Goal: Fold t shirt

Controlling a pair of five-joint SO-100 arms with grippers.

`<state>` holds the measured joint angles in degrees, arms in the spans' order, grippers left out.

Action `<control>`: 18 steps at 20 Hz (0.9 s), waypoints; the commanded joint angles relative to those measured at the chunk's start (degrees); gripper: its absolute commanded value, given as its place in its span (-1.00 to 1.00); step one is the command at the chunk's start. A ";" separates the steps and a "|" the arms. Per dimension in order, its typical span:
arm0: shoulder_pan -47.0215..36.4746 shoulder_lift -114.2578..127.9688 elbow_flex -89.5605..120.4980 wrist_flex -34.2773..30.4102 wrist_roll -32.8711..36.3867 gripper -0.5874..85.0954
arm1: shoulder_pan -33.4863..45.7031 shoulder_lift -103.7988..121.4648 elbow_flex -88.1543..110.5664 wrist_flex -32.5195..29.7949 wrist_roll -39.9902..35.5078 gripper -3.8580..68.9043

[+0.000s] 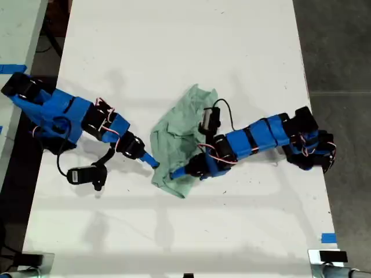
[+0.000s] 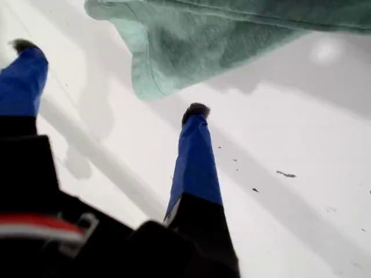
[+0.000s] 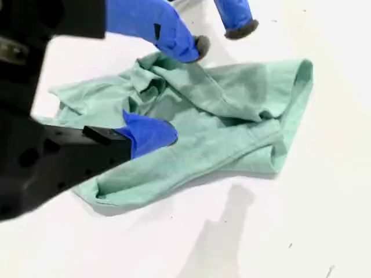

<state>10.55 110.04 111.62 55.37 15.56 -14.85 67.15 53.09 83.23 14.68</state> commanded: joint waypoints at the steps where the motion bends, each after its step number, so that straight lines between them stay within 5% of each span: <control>1: 0.70 -8.88 -2.29 -2.99 4.83 -0.51 | -1.14 -1.32 -3.96 -5.98 -1.76 0.41; 10: -5.19 -27.42 -15.47 -5.98 -2.72 -0.53 | -2.90 -5.63 -3.69 -9.40 0.26 0.40; 12: -3.34 -34.01 -23.12 -5.27 -5.89 -0.99 | -3.16 -6.33 -3.34 -9.14 1.23 0.40; 15: 0.18 -41.75 -33.31 -4.75 -9.84 -0.99 | -3.43 -7.38 -2.90 -9.14 2.29 0.37; 17: 1.93 -41.92 -34.80 -4.75 -12.74 -0.99 | -3.43 -7.65 -2.37 -8.53 3.08 0.21; 18: 2.55 -41.22 -34.89 -4.75 -13.62 -0.99 | -3.60 -7.65 -2.29 -7.73 3.16 -0.18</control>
<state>10.55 67.41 80.33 50.54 4.22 -17.40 58.27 53.00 75.06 16.70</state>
